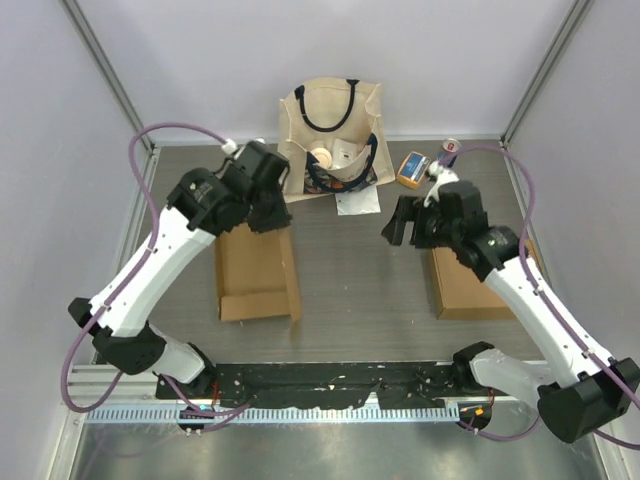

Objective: Fold the paper box

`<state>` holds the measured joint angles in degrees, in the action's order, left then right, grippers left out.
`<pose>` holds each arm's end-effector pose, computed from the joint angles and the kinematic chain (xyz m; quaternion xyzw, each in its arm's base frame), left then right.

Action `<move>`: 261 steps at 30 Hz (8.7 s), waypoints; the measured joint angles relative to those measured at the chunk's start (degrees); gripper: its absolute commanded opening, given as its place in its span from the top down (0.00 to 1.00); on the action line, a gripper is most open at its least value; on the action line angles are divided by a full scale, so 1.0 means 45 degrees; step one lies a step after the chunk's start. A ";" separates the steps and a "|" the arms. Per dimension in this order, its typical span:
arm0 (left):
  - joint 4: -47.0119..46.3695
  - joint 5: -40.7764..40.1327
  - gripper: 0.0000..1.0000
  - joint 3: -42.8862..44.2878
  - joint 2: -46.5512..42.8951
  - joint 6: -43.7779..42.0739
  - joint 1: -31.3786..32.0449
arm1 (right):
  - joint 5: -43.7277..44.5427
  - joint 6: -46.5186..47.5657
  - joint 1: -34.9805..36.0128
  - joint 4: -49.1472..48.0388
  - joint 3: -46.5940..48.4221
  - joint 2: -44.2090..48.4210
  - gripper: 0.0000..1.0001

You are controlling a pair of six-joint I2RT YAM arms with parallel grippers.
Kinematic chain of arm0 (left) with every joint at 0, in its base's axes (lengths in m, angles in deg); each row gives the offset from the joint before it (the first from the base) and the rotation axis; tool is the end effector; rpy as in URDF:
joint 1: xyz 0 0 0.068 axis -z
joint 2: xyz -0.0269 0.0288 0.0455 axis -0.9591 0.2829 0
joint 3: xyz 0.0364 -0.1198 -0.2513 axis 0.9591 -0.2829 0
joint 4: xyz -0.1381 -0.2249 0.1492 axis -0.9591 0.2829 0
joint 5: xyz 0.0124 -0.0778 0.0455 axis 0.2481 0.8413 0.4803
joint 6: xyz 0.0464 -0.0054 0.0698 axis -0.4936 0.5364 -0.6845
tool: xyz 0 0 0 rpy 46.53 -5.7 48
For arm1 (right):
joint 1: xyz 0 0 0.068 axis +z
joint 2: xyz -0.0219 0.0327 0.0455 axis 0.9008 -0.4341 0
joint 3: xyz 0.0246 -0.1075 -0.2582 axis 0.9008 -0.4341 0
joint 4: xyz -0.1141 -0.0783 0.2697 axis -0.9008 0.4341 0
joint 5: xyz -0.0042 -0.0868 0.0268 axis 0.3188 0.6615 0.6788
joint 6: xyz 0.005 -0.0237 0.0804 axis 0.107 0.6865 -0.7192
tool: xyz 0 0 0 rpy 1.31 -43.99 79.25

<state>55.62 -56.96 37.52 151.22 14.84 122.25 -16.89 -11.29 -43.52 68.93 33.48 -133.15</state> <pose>0.2293 -0.2259 0.4462 -0.0497 0.9298 -0.1499 0.3325 0.2743 0.1112 0.3398 -0.0094 0.8897 0.2046 0.4081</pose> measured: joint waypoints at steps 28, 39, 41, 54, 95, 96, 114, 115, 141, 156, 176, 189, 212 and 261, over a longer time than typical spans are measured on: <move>0.0491 0.3424 0.72 -0.3225 -0.0928 1.0535 -0.7213 | 0.7898 0.4226 0.9340 -1.2128 -0.6625 -0.1185 0.51; -0.1117 0.2312 0.00 -0.4386 -0.2093 0.6411 -0.7349 | 0.3167 0.4648 0.5226 -1.2390 -0.5843 -0.1802 0.92; -0.2793 0.2123 0.00 -0.6232 -0.4017 0.4197 -0.7349 | 0.1501 0.4828 0.4240 -1.1914 -0.5425 -0.1982 0.92; -0.9296 0.4420 0.00 -1.2682 -0.8408 -0.4541 -0.7363 | -0.4138 0.5935 0.1064 -0.8990 -0.2822 -0.3847 0.99; -1.0812 0.5285 0.80 -1.4460 -0.7208 -0.7266 -0.7349 | -0.5367 0.4711 0.0772 -0.8539 -0.2365 -0.4376 0.52; -1.0734 0.5129 0.85 -1.4445 -0.7257 -0.7388 -0.7349 | -0.4857 0.4104 0.0816 -0.8082 -0.2142 -0.4401 0.46; -1.0720 0.5105 1.00 -1.4358 -0.7791 -0.7980 -0.7359 | 0.0019 0.0593 0.4235 -0.5081 -0.4561 -0.1059 0.19; -1.0729 0.5139 1.00 -1.4358 -0.7815 -0.8014 -0.7359 | 0.0447 0.0539 0.4794 -0.5372 -0.4658 -0.1588 0.21; -0.9632 0.4206 1.00 -1.4275 -0.7941 -0.6955 -0.7407 | 1.4212 -0.2890 1.1094 -0.1078 0.0092 -1.0715 0.99; -0.9617 0.3677 1.00 -1.4270 -0.8383 -0.6800 -0.7373 | 0.8820 -0.0971 1.0477 -0.5304 -0.4396 -0.0806 0.08; -0.9607 0.2618 1.00 -1.4275 -0.8597 -0.6815 -0.7373 | 0.2419 -0.0607 -0.0622 -0.5722 0.0680 -0.8670 0.21; -0.9612 0.2647 1.00 -1.4275 -0.8840 -0.6863 -0.7373 | 0.3230 0.2385 0.0277 -0.4512 0.6620 -1.4401 0.30; -0.9622 0.2982 1.00 -1.4275 -0.8791 -0.6858 -0.7373 | 0.3463 0.1039 0.0107 -0.4823 -0.1812 -0.7193 0.99; -1.0098 0.4002 1.00 -1.3012 -0.5693 -0.6139 -0.7373 | -0.1938 0.3604 0.1525 -0.9437 -0.2987 -0.3390 0.76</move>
<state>10.17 -38.95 -21.03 125.61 -12.78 89.07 -25.61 4.93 -36.65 26.47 20.04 -148.41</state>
